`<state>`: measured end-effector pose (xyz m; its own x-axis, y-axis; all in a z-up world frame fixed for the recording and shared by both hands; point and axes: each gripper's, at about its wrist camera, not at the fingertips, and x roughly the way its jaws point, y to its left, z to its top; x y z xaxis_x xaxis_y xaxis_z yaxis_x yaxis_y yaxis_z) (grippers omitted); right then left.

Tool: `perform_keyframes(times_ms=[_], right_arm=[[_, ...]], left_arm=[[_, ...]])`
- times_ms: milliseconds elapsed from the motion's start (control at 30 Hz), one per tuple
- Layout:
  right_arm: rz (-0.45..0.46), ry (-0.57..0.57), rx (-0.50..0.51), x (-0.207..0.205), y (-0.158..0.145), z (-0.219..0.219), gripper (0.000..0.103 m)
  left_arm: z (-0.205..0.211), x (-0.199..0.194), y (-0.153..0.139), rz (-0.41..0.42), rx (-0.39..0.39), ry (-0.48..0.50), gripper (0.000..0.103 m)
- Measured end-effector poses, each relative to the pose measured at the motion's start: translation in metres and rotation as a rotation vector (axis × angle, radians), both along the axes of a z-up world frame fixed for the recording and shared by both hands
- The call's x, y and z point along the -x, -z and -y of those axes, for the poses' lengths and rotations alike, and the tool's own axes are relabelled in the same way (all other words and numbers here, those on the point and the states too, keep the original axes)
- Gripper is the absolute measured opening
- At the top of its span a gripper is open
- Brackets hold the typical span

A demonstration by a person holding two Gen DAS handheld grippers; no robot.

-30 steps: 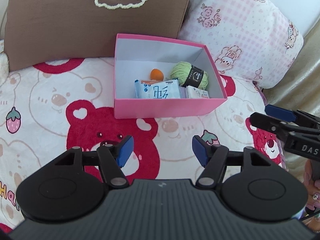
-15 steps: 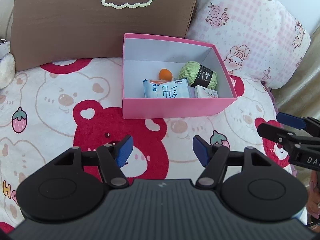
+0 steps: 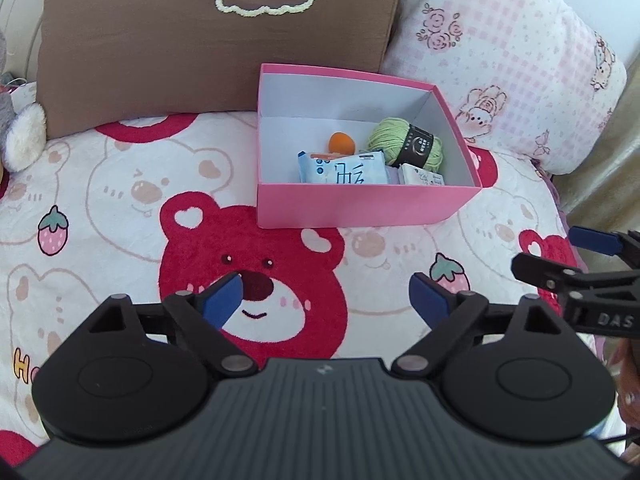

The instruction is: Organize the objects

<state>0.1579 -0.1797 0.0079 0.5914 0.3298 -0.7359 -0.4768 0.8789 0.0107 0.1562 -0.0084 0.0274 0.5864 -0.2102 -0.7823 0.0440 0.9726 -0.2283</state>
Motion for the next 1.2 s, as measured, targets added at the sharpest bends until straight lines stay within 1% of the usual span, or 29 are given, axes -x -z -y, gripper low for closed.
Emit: perform_keyframes(times_ms=[67, 267, 500, 600, 733, 833, 1000, 1200], right_arm=[[-0.022, 0.013, -0.009, -0.004, 0.003, 0.002, 0.099], [-0.047, 0.017, -0.051, -0.005, 0.005, 0.008, 0.099], [-0.108, 0.023, -0.064, -0.010, 0.012, 0.009, 0.099], [-0.102, 0.024, -0.049, -0.008, 0.013, 0.008, 0.099], [-0.095, 0.020, -0.029, -0.006, 0.014, 0.006, 0.099], [-0.096, 0.020, -0.030, -0.006, 0.014, 0.007, 0.099], [-0.103, -0.003, -0.042, -0.003, 0.012, 0.006, 0.099], [-0.091, -0.009, -0.046, 0.005, 0.005, 0.003, 0.099]], left_arm=[[0.000, 0.001, -0.001, 0.006, 0.000, -0.004, 0.097], [-0.001, 0.000, -0.001, 0.005, 0.007, -0.025, 0.100], [-0.002, -0.007, 0.009, -0.019, -0.018, -0.040, 0.100], [-0.003, -0.009, 0.010, -0.035, -0.008, -0.015, 0.100], [-0.003, -0.010, 0.012, -0.055, -0.009, -0.017, 0.100], [-0.003, -0.010, 0.013, -0.081, -0.032, -0.006, 0.100], [-0.001, -0.009, 0.010, -0.086, -0.082, -0.019, 0.100], [0.000, -0.009, 0.008, -0.102, -0.092, -0.021, 0.100]])
